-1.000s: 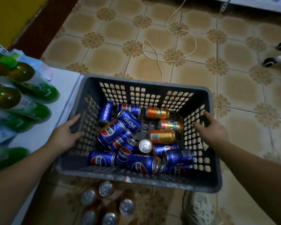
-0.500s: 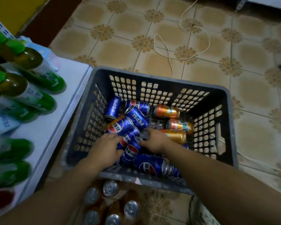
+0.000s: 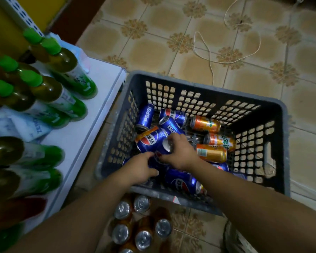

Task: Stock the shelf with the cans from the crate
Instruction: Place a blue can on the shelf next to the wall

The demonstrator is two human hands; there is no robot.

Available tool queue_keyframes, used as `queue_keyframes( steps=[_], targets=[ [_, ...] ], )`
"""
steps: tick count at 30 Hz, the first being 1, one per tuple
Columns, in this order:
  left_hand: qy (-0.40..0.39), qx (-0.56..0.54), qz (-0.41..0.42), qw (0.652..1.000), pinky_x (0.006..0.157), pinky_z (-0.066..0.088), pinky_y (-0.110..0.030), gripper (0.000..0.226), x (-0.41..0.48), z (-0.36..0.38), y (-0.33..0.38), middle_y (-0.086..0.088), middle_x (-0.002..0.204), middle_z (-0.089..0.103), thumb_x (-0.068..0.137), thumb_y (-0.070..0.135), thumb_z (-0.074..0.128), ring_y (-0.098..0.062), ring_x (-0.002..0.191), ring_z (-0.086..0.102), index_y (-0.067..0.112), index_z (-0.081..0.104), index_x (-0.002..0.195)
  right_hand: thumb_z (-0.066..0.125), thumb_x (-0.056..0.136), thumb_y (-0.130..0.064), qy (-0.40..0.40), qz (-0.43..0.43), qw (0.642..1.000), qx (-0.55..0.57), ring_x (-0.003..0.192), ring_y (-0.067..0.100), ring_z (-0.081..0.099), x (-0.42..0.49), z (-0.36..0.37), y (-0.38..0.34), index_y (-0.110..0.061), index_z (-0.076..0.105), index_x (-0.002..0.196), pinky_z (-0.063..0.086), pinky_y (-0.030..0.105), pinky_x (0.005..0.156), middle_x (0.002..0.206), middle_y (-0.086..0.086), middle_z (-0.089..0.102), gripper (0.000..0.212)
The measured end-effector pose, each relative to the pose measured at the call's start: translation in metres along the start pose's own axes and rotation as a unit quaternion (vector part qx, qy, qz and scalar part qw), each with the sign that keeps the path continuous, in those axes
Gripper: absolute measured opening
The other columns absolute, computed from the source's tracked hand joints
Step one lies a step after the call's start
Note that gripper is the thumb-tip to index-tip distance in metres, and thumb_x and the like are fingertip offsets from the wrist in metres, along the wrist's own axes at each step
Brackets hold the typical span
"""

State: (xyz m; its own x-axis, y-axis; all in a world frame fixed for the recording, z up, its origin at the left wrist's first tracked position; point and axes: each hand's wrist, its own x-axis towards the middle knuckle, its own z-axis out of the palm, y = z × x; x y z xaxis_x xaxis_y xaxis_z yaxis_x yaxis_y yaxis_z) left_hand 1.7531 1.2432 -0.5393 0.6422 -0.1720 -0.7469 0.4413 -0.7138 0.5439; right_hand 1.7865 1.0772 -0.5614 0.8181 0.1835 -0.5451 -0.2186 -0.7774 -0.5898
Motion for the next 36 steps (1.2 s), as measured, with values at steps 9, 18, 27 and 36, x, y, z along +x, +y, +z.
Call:
queue_keyframes(
  steps=[9, 18, 27, 36],
  targets=[
    [0.141, -0.223, 0.096, 0.96, 0.075, 0.048, -0.009, 0.078, -0.175, -0.079, 0.067, 0.003, 0.124, 0.058, 0.074, 0.002, 0.078, 0.0, 0.099, 0.057, 0.017, 0.04, 0.139, 0.082, 0.072, -0.021, 0.072, -0.099, 0.946, 0.302, 0.104, 0.013, 0.06, -0.128, -0.106, -0.154, -0.028, 0.042, 0.136, 0.057, 0.029, 0.081, 0.125, -0.004, 0.052, 0.076],
    [0.382, -0.244, 0.164, 0.876, 0.064, 0.046, -0.006, 0.053, -0.403, -0.146, 0.092, 0.01, 0.097, 0.065, 0.071, 0.003, 0.08, 0.011, 0.073, 0.062, 0.02, 0.054, 0.114, 0.084, 0.061, -0.042, -0.021, -0.29, 0.917, 0.272, 0.096, 0.014, 0.068, -0.271, -0.138, -0.355, -0.027, 0.054, 0.122, 0.059, 0.033, 0.078, 0.108, -0.004, 0.067, 0.069],
    [0.546, -0.193, 0.122, 0.806, 0.085, 0.05, -0.024, 0.055, -0.573, -0.158, 0.023, 0.005, 0.117, 0.062, 0.078, 0.016, 0.077, -0.009, 0.1, 0.062, 0.023, 0.049, 0.124, 0.08, 0.075, -0.022, -0.1, -0.445, 0.864, 0.213, 0.089, 0.016, 0.067, -0.385, -0.089, -0.486, -0.022, 0.05, 0.113, 0.058, 0.038, 0.082, 0.098, -0.003, 0.064, 0.048],
    [0.591, -0.043, -0.177, 0.786, 0.101, 0.033, -0.024, 0.055, -0.68, -0.116, -0.114, -0.002, 0.145, 0.046, 0.091, 0.043, 0.058, -0.017, 0.129, 0.046, 0.018, 0.047, 0.139, 0.079, 0.078, -0.022, -0.177, -0.491, 0.843, 0.131, 0.098, 0.019, 0.058, -0.427, -0.004, -0.536, -0.022, 0.045, 0.127, 0.048, 0.03, 0.08, 0.102, -0.009, 0.055, 0.059]
  ],
)
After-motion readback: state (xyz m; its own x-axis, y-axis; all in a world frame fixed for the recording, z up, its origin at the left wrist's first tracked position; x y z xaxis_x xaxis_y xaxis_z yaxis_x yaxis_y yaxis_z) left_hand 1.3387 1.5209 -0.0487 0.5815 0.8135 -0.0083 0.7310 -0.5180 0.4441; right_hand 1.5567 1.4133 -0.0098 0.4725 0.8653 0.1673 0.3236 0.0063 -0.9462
